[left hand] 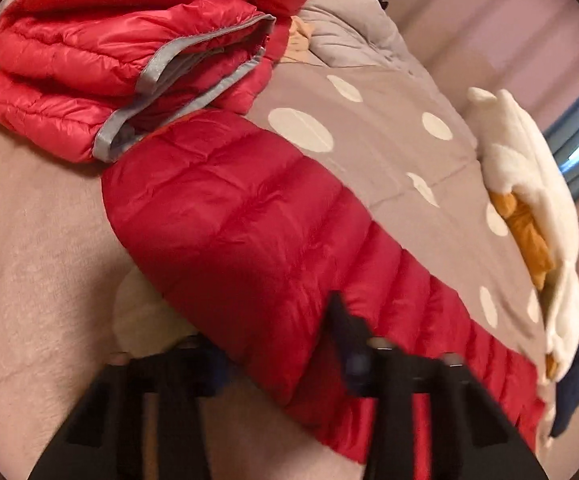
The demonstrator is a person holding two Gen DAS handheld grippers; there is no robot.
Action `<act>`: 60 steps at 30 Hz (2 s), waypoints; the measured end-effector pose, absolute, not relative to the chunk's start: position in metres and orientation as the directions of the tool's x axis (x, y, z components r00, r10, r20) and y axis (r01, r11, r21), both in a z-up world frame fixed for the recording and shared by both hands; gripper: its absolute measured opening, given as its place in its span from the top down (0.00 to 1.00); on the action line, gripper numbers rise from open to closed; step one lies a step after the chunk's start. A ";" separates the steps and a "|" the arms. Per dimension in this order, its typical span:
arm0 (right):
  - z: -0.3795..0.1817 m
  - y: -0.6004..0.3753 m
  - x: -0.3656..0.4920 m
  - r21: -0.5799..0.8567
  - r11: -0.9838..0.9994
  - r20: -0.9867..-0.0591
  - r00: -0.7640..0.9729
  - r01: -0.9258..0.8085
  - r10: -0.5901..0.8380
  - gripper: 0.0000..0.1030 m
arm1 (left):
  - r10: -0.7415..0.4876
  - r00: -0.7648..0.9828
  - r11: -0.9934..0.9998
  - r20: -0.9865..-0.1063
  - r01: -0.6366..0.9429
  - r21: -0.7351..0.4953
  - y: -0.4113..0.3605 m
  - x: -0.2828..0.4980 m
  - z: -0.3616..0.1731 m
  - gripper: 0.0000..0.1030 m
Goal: Fold large clothes
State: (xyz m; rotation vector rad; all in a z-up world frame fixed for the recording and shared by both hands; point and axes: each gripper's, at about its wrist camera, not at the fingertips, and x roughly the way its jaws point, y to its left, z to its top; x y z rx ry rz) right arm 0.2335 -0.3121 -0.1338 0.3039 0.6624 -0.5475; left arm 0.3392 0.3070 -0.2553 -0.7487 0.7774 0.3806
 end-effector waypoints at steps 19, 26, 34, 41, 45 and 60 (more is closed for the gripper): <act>-0.107 -0.326 0.206 0.143 0.803 -0.593 0.700 0.578 -0.398 0.73 | 0.234 0.813 0.930 -0.534 -0.346 -0.120 0.144 0.320 -0.101 0.89; -0.104 -0.353 0.190 0.139 0.779 -0.591 0.682 0.612 -0.431 0.73 | 0.095 0.874 0.988 -0.477 -0.140 -0.059 0.002 0.307 -0.073 0.89; -0.112 -0.387 0.166 0.145 0.754 -0.610 0.658 0.641 -0.442 0.72 | -0.092 0.811 0.995 -0.578 0.093 -0.028 -0.137 0.299 -0.127 0.89; -0.122 -0.394 0.163 0.157 0.755 -0.628 0.655 0.637 -0.421 0.71 | -0.101 0.777 0.991 -0.622 0.134 0.007 -0.157 0.292 -0.147 0.89; -0.122 -0.389 0.166 0.161 0.760 -0.631 0.658 0.630 -0.411 0.71 | -0.114 0.749 0.992 -0.653 0.116 -0.039 -0.156 0.295 -0.140 0.82; -0.123 -0.328 0.206 0.205 0.828 -0.645 0.708 0.522 -0.286 0.47 | -0.148 0.742 0.976 -0.654 0.004 -0.216 -0.062 0.283 -0.126 0.44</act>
